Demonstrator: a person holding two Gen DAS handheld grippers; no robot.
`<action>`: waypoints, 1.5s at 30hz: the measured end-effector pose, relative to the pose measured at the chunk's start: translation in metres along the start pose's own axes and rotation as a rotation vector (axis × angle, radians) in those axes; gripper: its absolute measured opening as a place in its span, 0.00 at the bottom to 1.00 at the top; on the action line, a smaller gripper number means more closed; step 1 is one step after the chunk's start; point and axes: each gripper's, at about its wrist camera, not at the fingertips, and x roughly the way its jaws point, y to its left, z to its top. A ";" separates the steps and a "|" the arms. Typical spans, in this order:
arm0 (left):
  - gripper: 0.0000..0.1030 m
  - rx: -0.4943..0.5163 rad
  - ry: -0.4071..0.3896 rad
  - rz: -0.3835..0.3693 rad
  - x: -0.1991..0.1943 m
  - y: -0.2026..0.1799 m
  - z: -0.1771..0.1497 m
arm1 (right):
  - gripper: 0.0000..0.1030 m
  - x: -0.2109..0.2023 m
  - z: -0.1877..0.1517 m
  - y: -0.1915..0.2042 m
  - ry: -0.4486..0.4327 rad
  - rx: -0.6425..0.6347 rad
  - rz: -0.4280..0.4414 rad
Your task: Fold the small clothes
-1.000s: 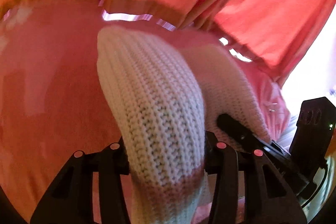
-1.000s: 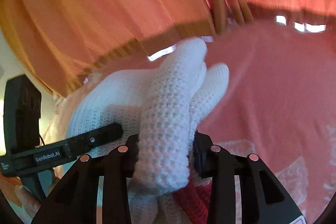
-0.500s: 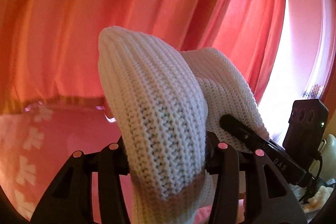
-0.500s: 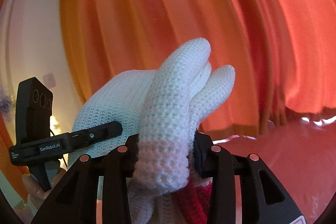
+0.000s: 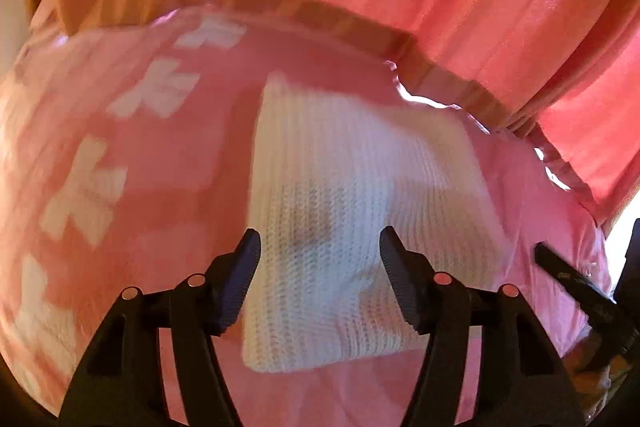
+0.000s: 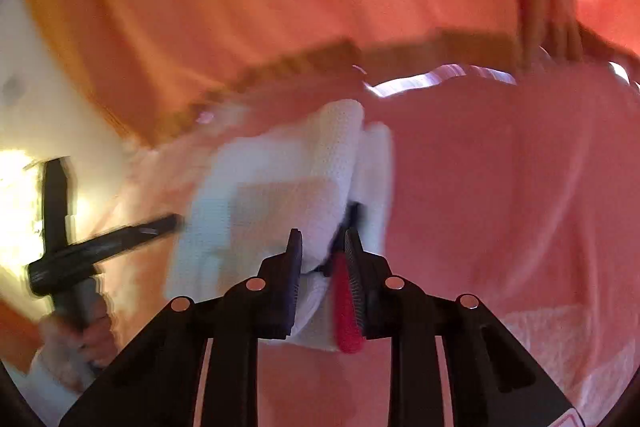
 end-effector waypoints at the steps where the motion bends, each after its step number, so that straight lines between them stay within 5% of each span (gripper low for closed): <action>1: 0.58 0.016 -0.022 -0.011 -0.006 -0.003 -0.001 | 0.23 -0.006 0.001 0.008 -0.031 -0.049 -0.016; 4: 0.60 0.083 -0.099 0.040 -0.019 -0.013 -0.005 | 0.23 -0.005 -0.002 0.028 -0.049 -0.106 0.035; 7: 0.62 0.097 -0.065 0.061 -0.012 -0.024 -0.013 | 0.19 0.020 -0.007 0.043 0.022 -0.147 0.039; 12: 0.62 0.165 0.000 0.162 0.017 -0.025 -0.026 | 0.00 0.086 -0.027 0.017 0.273 -0.158 -0.200; 14: 0.62 0.184 0.019 0.199 0.026 -0.024 -0.031 | 0.00 0.078 -0.021 0.006 0.259 -0.072 -0.144; 18: 0.63 0.206 0.018 0.217 0.031 -0.027 -0.037 | 0.01 0.047 -0.018 0.031 0.136 -0.144 -0.090; 22: 0.64 0.224 0.019 0.240 0.033 -0.030 -0.043 | 0.00 0.093 -0.038 0.023 0.308 -0.190 -0.204; 25: 0.64 0.235 0.003 0.253 0.028 -0.033 -0.046 | 0.00 0.071 -0.033 0.034 0.230 -0.195 -0.183; 30: 0.66 0.220 -0.073 0.235 -0.002 -0.037 -0.057 | 0.14 0.019 -0.043 0.043 0.040 -0.152 -0.147; 33: 0.70 0.212 -0.115 0.229 -0.016 -0.038 -0.070 | 0.23 0.015 -0.061 0.039 0.000 -0.117 -0.188; 37: 0.70 0.222 -0.155 0.252 -0.026 -0.040 -0.088 | 0.47 0.003 -0.086 0.036 -0.018 -0.088 -0.242; 45: 0.83 0.183 -0.284 0.305 -0.043 -0.040 -0.123 | 0.61 -0.014 -0.102 0.046 -0.088 -0.122 -0.339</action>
